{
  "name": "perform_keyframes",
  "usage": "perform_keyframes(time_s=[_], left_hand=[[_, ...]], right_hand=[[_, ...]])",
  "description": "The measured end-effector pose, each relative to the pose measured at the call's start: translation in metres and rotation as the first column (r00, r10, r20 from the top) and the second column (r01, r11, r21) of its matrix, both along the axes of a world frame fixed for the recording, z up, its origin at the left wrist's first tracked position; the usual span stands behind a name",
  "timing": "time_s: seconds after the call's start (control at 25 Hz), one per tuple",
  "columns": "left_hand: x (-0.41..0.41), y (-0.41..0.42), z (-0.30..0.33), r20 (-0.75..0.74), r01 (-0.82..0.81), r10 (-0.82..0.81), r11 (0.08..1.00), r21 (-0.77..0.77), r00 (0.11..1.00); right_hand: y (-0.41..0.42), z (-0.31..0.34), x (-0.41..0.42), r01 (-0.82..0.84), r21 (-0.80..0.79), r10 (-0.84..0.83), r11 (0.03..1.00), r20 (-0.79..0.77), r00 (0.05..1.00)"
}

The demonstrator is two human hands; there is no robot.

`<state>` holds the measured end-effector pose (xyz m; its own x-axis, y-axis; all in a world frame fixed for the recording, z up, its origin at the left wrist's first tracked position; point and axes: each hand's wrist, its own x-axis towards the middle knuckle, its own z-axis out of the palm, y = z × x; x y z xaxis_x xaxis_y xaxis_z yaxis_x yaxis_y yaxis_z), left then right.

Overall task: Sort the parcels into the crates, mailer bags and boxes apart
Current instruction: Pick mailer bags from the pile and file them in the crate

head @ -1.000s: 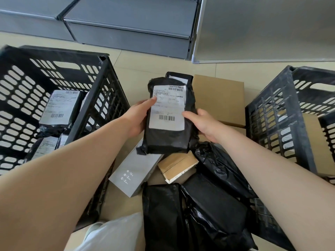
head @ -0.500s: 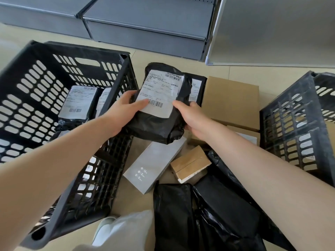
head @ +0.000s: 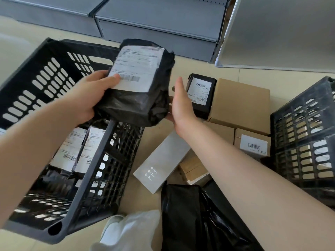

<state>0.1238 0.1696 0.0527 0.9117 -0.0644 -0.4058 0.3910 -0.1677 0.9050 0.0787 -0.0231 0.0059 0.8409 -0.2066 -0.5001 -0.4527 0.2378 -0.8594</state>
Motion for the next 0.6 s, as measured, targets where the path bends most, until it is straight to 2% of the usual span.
perform_keyframes(time_s=[0.12,0.28,0.4,0.48,0.6], left_hand=[[0.013,0.054,-0.003,0.021,-0.063,0.063,0.998,0.013,0.998],[0.020,0.129,-0.029,0.010,-0.095,0.095,0.995,0.027,0.995],[0.018,0.175,-0.056,0.020,-0.091,0.089,0.991,0.097,0.996],[0.013,0.200,-0.074,0.033,-0.121,0.118,0.986,0.116,0.992],[0.002,0.232,-0.099,-0.006,-0.121,0.124,0.971,0.206,0.992]], right_hand=[[0.026,0.001,0.000,-0.034,-0.038,0.035,0.999,0.033,0.999],[0.066,0.005,-0.010,-0.235,-0.234,0.251,0.943,0.040,0.967],[0.087,-0.003,-0.020,-0.350,-0.255,0.357,0.901,-0.021,0.934],[0.104,-0.011,-0.026,-0.375,-0.234,0.369,0.897,-0.071,0.927],[0.122,-0.016,-0.025,-0.387,-0.336,0.381,0.859,-0.087,0.920]])
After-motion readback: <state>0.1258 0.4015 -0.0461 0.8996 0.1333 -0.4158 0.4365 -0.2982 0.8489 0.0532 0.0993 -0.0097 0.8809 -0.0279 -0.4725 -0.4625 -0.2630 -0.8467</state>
